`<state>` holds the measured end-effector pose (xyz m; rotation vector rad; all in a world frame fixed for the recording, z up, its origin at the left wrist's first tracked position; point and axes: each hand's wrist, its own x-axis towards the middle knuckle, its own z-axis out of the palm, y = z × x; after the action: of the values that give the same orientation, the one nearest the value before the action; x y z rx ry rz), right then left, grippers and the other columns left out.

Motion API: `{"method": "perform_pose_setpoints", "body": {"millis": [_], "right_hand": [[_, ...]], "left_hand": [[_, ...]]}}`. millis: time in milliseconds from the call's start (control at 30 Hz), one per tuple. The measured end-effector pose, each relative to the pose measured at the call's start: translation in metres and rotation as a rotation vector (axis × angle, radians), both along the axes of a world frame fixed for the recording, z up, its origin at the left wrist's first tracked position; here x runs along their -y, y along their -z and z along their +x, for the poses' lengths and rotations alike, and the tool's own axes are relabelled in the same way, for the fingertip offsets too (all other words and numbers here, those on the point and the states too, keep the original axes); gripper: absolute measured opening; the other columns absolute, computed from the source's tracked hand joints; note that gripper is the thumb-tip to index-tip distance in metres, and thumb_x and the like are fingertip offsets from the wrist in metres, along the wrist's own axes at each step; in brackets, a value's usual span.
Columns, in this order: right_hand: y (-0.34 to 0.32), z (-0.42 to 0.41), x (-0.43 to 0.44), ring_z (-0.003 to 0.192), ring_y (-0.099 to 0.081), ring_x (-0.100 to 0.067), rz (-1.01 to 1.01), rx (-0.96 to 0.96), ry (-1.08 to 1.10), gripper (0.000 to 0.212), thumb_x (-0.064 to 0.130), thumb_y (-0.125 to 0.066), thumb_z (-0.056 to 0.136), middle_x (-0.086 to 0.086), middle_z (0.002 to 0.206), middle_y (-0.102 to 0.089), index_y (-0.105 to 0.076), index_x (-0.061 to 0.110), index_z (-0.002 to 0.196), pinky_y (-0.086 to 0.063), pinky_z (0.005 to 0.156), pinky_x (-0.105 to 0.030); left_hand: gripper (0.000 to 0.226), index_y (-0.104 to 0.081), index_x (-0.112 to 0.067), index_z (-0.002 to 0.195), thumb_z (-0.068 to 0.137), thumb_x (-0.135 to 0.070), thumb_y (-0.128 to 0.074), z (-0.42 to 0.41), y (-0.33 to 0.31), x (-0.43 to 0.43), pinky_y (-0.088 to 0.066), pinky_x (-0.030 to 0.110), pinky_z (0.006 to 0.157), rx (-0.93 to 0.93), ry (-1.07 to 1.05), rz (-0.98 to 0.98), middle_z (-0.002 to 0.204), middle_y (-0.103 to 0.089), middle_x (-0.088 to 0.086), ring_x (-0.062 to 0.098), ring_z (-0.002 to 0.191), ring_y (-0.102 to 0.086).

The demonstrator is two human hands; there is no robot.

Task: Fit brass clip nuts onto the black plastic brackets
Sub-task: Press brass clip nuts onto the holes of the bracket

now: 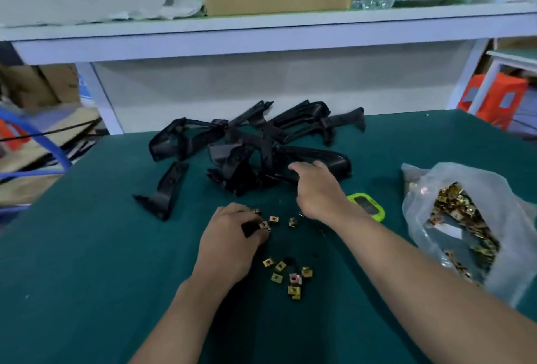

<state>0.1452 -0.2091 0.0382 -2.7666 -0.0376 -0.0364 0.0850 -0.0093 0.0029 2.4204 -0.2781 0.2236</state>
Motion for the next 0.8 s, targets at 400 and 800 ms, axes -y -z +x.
{"method": "perform_pose_setpoints", "body": {"millis": [400,800], "right_hand": [[-0.021,0.010,0.006,0.119,-0.058,-0.032,-0.319,-0.107,-0.120,0.067,-0.013,-0.049,0.085,-0.011,0.133,-0.061,-0.052,0.018,0.145,-0.051,0.098,-0.043],[-0.054,-0.074,0.018,0.088,-0.068,-0.006,0.966,-0.209,-0.377,0.035,0.023,-0.088,0.075,0.011,0.094,-0.074,-0.074,0.023,0.107,-0.053,0.080,-0.019]], "left_hand": [[0.016,-0.066,-0.036,0.100,0.092,-0.022,-0.070,-0.004,0.000,0.003,-0.035,0.006,0.075,0.043,-0.049,-0.024,0.091,-0.055,-0.029,-0.002,0.095,-0.048],[0.056,-0.046,-0.042,0.140,0.088,-0.037,-0.066,-0.026,-0.007,0.019,-0.027,0.005,0.103,0.172,0.056,-0.068,0.120,-0.042,-0.050,-0.017,0.121,-0.036]]}}
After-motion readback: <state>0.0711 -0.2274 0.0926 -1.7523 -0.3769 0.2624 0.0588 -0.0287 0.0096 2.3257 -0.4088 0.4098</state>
